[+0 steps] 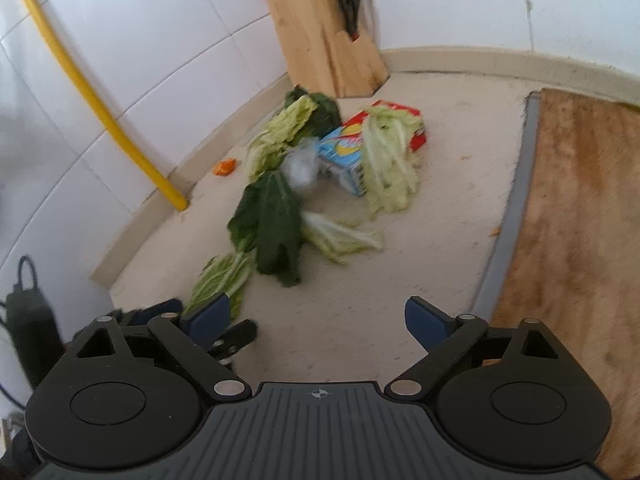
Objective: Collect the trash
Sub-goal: 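Grasp the pale cabbage leaf stalk with the left tool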
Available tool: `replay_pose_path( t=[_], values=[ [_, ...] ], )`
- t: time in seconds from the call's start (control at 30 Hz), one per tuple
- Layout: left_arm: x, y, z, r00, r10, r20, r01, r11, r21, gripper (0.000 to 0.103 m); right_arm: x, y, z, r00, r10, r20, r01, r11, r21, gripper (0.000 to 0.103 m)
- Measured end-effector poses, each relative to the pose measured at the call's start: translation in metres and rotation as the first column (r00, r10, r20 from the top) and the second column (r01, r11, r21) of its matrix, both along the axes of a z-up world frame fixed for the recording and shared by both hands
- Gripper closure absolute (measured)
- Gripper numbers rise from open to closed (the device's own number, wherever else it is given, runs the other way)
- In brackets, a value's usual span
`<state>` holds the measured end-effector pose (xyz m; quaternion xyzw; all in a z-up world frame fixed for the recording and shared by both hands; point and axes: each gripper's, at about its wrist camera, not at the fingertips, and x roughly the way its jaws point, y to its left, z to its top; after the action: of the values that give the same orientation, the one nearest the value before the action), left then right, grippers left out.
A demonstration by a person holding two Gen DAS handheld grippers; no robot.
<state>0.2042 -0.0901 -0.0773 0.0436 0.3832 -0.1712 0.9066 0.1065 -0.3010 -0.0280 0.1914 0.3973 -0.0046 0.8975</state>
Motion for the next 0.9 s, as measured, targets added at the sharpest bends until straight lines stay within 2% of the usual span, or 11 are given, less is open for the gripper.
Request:
replay_pose_path(
  t=[0.13, 0.27, 0.4, 0.5, 0.63, 0.67, 0.7, 0.73, 0.8, 0.83, 0.9],
  values=[
    [0.004, 0.000, 0.000, 1.000, 0.010, -0.006, -0.010, 1.000, -0.004, 0.005, -0.004, 0.003, 0.005, 0.999, 0.019, 0.040, -0.020, 0.999, 0.027, 0.003],
    [0.003, -0.001, -0.002, 1.000, -0.009, 0.011, 0.009, 1.000, -0.010, 0.005, -0.010, -0.006, 0.006, 0.993, 0.042, 0.115, -0.059, 0.986, 0.154, 0.000],
    [0.001, -0.003, -0.003, 0.999, -0.034, 0.030, 0.035, 0.999, -0.032, 0.004, 0.002, -0.008, -0.006, 0.994, 0.107, 0.015, -0.107, 0.960, 0.258, 0.000],
    [0.003, -0.005, -0.003, 0.999, -0.037, 0.032, 0.038, 0.999, -0.024, 0.004, 0.010, -0.004, 0.001, 0.995, 0.098, 0.010, -0.098, 0.983, 0.155, 0.000],
    [0.005, -0.009, -0.002, 0.999, -0.044, 0.028, 0.044, 0.999, -0.004, 0.007, 0.024, 0.005, 0.015, 0.988, 0.101, 0.119, -0.102, 0.995, 0.002, 0.000],
    [0.005, -0.009, -0.001, 0.998, -0.048, 0.031, 0.048, 0.999, -0.004, 0.010, 0.033, 0.010, 0.017, 0.986, 0.123, 0.113, -0.116, 0.991, -0.062, 0.000],
    [0.004, -0.007, 0.000, 0.998, -0.048, 0.037, 0.048, 0.999, -0.008, 0.020, 0.041, 0.014, 0.018, 0.985, 0.135, 0.111, -0.123, 0.987, -0.107, 0.000],
    [0.003, -0.006, 0.002, 0.998, -0.043, 0.045, 0.043, 0.999, -0.011, 0.039, 0.046, 0.015, 0.019, 0.983, 0.137, 0.122, -0.120, 0.984, -0.134, 0.000],
    [0.004, -0.003, 0.006, 0.999, -0.030, 0.045, 0.031, 0.999, -0.022, 0.062, 0.058, 0.014, 0.019, 0.980, 0.139, 0.145, -0.119, 0.983, -0.137, 0.000],
    [0.006, -0.001, 0.007, 0.999, -0.016, 0.038, 0.017, 1.000, -0.026, 0.071, 0.066, 0.013, 0.018, 0.981, 0.144, 0.128, -0.126, 0.982, -0.142, 0.000],
    [0.010, 0.006, 0.009, 1.000, 0.007, 0.019, -0.006, 0.999, -0.054, 0.077, 0.081, 0.016, 0.013, 0.983, 0.160, 0.088, -0.143, 0.974, -0.176, 0.001]
  ],
)
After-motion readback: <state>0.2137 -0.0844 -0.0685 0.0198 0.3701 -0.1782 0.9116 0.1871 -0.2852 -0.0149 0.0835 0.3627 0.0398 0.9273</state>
